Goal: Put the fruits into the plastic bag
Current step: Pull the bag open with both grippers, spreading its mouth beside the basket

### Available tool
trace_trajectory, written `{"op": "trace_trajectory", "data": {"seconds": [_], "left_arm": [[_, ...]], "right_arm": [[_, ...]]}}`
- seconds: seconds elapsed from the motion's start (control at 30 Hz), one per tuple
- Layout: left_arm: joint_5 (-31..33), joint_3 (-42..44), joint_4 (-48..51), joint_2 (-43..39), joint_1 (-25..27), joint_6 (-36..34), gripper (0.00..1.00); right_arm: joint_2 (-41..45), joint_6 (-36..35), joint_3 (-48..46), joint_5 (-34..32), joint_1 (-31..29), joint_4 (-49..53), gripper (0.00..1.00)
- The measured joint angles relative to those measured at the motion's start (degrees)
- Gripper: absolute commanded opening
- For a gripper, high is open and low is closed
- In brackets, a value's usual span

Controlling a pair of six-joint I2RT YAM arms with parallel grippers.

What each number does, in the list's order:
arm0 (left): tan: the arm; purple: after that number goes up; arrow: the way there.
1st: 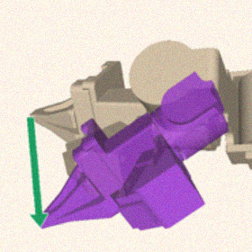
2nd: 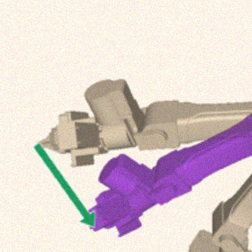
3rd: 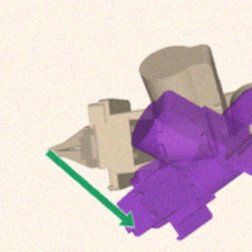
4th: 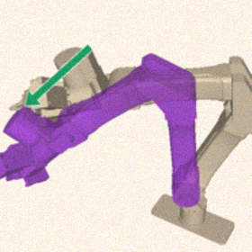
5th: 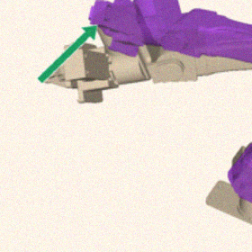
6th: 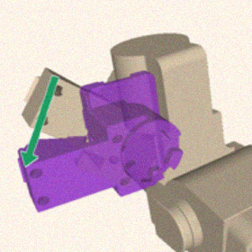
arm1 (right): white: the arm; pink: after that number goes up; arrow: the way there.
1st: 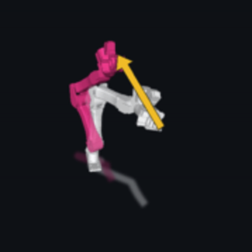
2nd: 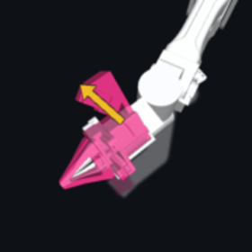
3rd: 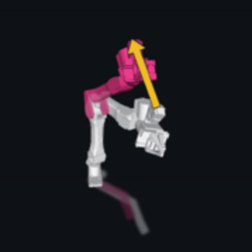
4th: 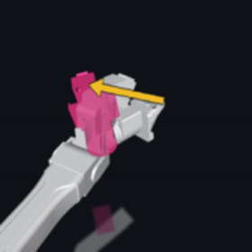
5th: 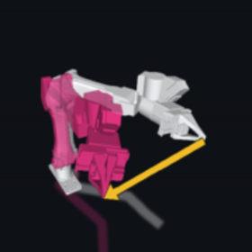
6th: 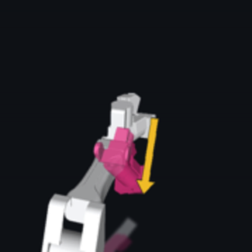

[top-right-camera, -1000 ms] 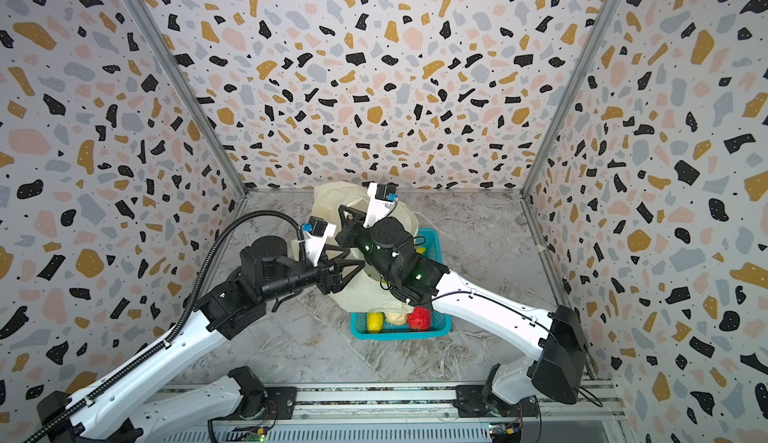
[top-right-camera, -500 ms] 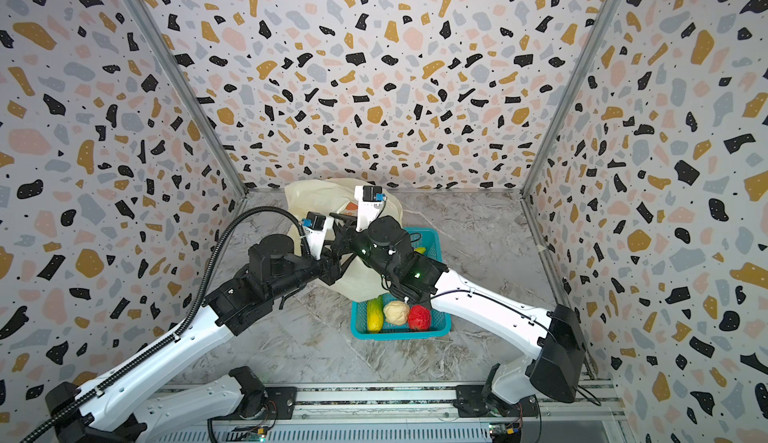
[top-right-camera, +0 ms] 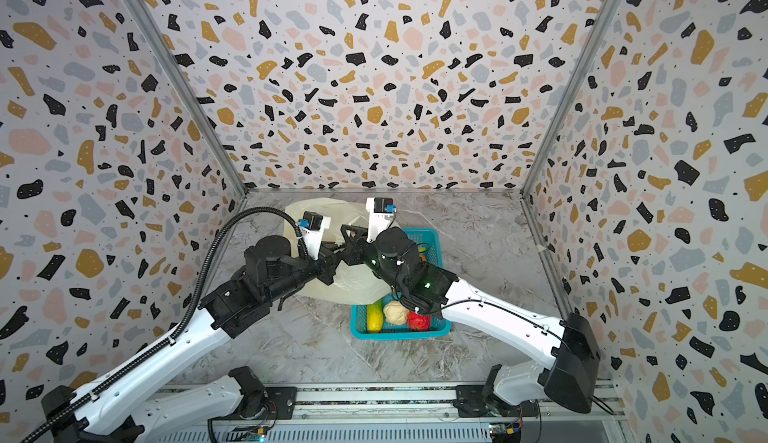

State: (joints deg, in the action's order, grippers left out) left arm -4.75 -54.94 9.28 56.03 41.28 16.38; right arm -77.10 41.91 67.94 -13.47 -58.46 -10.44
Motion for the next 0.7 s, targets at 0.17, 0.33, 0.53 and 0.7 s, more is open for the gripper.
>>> {"op": "trace_trajectory", "data": {"seconds": [0.17,0.33,0.53,0.7], "left_arm": [[-2.75,-1.46,1.36,-0.44,0.09,-0.26,0.0],[-3.5,-1.46,3.63,-0.94,-2.73,3.13,0.0],[-11.17,2.29,-1.88,-0.83,-14.4,13.38,0.0],[-19.63,7.61,-8.24,-1.07,-20.61,22.73,0.0]], "right_arm": [[2.01,-2.23,-0.98,6.23,5.88,2.99,0.16],[8.02,-5.75,-6.12,15.1,17.16,4.46,0.91],[19.21,-9.86,-9.79,19.54,24.13,8.44,0.84],[24.68,-11.63,-9.81,19.45,25.03,15.93,0.82]]}}
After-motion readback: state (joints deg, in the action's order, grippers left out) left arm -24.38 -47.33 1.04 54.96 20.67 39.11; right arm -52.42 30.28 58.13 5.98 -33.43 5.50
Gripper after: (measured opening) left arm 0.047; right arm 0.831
